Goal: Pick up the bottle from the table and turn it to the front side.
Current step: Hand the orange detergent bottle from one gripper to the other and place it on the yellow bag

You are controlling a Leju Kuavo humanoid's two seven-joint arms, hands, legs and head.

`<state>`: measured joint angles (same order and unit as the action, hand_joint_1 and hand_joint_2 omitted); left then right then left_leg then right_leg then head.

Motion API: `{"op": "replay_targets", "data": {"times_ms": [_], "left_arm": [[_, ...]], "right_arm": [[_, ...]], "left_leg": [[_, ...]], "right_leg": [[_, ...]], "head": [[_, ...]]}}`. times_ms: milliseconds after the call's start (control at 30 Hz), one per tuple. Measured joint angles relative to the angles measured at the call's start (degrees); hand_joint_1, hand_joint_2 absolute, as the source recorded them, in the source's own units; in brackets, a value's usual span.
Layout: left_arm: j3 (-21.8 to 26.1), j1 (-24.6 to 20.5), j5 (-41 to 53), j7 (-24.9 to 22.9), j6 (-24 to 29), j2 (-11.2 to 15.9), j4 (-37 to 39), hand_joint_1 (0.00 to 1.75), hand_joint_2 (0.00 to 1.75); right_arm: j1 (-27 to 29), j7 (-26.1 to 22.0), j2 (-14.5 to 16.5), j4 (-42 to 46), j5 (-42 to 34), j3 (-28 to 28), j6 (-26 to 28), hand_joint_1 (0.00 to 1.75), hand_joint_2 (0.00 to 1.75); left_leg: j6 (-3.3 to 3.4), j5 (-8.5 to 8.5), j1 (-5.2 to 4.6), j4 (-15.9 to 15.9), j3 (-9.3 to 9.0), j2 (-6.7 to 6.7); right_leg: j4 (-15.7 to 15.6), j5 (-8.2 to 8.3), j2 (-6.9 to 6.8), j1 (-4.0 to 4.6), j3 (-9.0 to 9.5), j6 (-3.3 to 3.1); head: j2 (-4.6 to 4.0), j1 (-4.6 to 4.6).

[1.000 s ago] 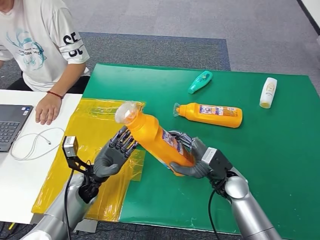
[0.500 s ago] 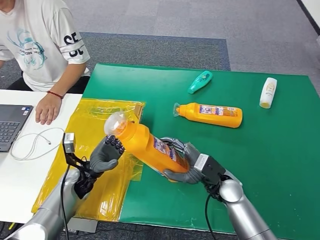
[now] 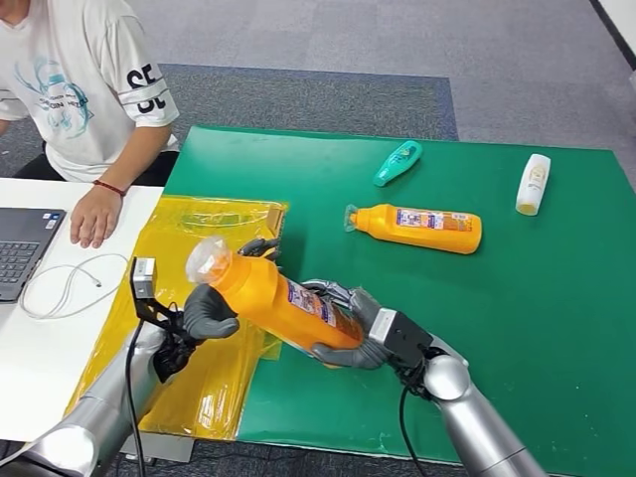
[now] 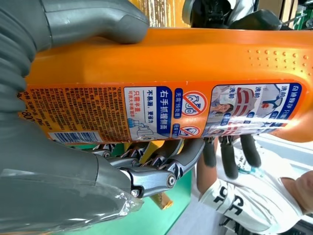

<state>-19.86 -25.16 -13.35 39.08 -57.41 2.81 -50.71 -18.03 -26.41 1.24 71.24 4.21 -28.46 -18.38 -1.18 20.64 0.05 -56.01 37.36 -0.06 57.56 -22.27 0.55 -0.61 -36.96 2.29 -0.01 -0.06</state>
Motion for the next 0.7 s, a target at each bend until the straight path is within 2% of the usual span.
{"op": "replay_targets", "data": {"times_ms": [500,700], "left_arm": [[-2.15,-2.51,-0.39,0.44,-1.18,-0.7,0.7,0.0,1.75],[-2.29,-2.77,-1.46,-0.06,-0.61,-0.75,0.91,0.0,1.75]], "right_arm": [[-2.54,0.02,1.19,-3.15,-0.14,-1.63,1.17,1.75,1.75],[-2.46,0.06,1.31,-3.17,2.31,-1.81,5.02,1.75,1.75]], "left_leg": [[0.0,0.0,0.0,0.0,0.0,0.0],[0.0,0.0,0.0,0.0,0.0,0.0]], "right_leg": [[0.0,0.01,0.0,0.0,0.0,0.0],[0.0,0.0,0.0,0.0,-0.01,0.0]], "head": [[0.0,-0.01],[0.01,0.0]]}}
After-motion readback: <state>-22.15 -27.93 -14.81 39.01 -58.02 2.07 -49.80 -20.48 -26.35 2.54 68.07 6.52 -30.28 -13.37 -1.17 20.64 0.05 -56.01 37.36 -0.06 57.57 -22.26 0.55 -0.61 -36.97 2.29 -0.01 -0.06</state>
